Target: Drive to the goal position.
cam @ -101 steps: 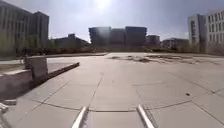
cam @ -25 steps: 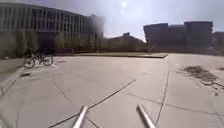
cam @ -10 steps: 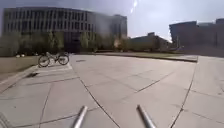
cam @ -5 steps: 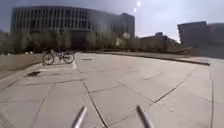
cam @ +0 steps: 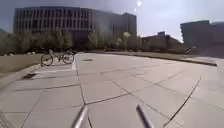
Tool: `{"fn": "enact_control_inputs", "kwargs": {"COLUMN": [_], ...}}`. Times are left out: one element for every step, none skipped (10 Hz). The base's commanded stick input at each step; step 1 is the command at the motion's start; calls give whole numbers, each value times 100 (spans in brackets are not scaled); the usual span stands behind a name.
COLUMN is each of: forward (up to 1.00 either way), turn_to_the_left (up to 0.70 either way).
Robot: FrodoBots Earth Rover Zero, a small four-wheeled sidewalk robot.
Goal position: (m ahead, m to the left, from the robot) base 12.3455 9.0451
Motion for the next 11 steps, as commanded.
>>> {"fn": "enact_control_inputs", "kwargs": {"forward": [70, 70, 70, 70, 70, 70, 70, 70, 70, 70, 70], "turn_to_the_left": [0, 0, 0, 0, 0, 0, 0, 0, 0, 0, 0]}}
